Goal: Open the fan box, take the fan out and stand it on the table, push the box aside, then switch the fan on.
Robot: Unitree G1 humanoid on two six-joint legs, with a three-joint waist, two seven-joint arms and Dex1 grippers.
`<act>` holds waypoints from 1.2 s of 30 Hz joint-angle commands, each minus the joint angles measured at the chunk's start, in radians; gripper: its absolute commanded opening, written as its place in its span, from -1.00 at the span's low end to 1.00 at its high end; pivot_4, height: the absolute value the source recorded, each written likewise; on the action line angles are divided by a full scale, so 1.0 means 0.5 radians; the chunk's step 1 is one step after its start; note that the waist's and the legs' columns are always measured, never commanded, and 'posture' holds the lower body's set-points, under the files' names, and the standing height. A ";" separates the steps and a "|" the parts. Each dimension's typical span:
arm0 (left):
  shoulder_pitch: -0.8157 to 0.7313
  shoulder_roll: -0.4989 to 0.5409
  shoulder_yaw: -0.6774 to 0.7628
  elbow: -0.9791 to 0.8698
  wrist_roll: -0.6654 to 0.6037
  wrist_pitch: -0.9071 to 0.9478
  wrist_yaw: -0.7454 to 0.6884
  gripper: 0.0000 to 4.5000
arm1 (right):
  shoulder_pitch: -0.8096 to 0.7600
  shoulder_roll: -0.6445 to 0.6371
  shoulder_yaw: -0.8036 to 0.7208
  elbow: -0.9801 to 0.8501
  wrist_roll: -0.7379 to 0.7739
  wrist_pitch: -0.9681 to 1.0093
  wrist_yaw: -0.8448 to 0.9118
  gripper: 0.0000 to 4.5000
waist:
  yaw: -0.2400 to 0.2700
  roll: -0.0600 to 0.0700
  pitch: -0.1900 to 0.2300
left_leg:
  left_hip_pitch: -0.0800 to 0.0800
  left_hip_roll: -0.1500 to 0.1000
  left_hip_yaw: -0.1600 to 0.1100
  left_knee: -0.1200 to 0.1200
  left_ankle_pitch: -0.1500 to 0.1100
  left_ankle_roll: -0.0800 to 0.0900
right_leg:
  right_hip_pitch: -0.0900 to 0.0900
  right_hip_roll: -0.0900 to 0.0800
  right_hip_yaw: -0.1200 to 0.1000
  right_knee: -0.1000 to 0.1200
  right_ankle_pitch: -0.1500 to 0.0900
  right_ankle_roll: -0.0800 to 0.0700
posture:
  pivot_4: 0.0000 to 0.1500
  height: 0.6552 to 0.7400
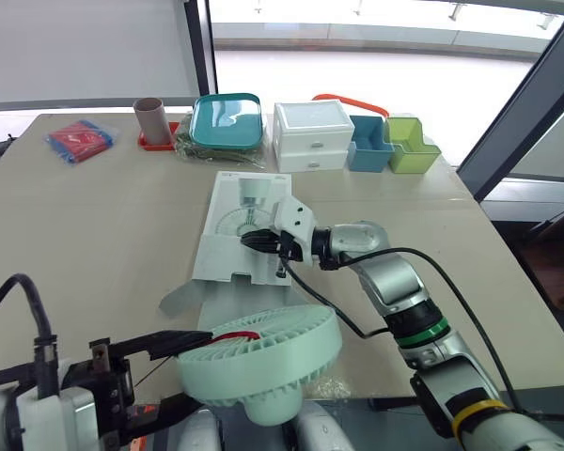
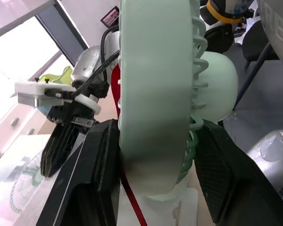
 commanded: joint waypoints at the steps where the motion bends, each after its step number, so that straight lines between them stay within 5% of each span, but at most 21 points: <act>1: 0.237 -0.114 0.253 -0.032 -0.290 0.186 -0.106 -0.12 | -0.034 0.019 0.032 0.066 -0.023 -0.042 0.021 -1.00 | -0.001 0.000 0.000 | 0.000 0.000 0.000 0.000 0.000 0.000 | 0.000 0.000 0.000 0.000 0.000 0.000 | 1.00 1.00; 17: 0.200 -0.221 0.771 -0.001 -0.660 0.664 -0.245 -0.12 | -0.115 0.072 0.038 0.237 -0.037 -0.147 0.050 -1.00 | -0.022 -0.003 -0.001 | 0.005 0.004 0.002 0.000 0.000 0.000 | 0.000 0.006 0.005 0.002 -0.001 -0.002 | 1.00 1.00; 25: 0.017 -0.169 0.944 -0.032 -0.995 0.855 -0.038 -0.12 | -0.135 0.088 0.042 0.285 -0.045 -0.183 0.062 -1.00 | -0.024 -0.003 -0.001 | 0.005 0.004 0.001 0.000 0.000 -0.001 | 0.000 0.006 0.004 0.002 -0.001 -0.003 | 1.00 1.00; 36: -0.278 -0.120 1.071 0.161 -0.997 1.038 0.077 -0.12 | -0.159 0.114 0.031 0.320 -0.054 -0.210 0.065 -1.00 | -0.028 -0.002 -0.001 | 0.005 0.004 0.002 -0.001 0.001 -0.001 | -0.001 0.006 0.005 0.003 -0.001 -0.003 | 1.00 1.00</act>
